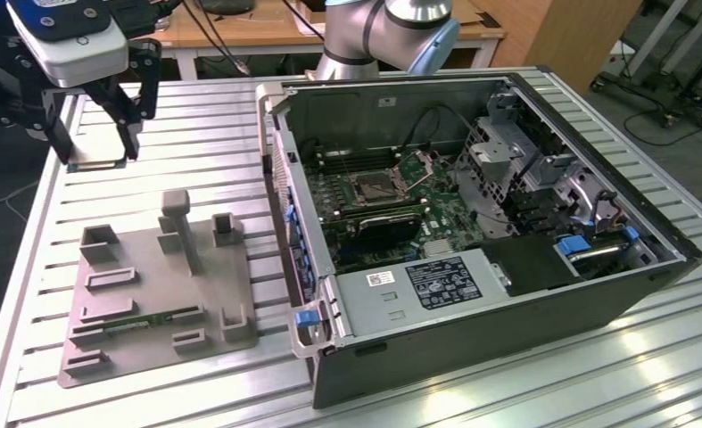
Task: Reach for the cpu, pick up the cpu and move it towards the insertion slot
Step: 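Pick up the cpu and move it towards the insertion slot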
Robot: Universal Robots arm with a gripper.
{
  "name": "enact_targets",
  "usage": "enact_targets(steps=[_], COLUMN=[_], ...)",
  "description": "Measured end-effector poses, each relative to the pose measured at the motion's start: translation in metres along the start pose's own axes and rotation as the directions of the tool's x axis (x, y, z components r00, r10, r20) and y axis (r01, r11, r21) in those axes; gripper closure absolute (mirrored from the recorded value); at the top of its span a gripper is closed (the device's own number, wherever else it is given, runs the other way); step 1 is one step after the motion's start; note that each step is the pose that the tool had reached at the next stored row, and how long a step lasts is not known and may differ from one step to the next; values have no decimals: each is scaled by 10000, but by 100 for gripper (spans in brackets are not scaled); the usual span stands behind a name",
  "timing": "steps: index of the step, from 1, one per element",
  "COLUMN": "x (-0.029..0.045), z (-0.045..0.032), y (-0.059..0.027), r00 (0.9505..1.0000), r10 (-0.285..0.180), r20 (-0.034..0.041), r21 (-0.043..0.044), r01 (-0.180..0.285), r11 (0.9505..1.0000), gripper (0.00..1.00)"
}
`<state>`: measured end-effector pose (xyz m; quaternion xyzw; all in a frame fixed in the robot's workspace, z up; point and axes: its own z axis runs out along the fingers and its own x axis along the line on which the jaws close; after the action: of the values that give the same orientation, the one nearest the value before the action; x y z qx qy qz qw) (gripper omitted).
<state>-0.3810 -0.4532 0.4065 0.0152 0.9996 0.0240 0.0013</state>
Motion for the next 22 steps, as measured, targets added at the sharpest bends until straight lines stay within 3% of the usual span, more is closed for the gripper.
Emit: enact_targets(steps=[22], x=[-53], z=[0], y=[2], r00=[10000], r10=[0], r20=[0], r21=[0], r01=[0], r11=[10000], gripper=[45])
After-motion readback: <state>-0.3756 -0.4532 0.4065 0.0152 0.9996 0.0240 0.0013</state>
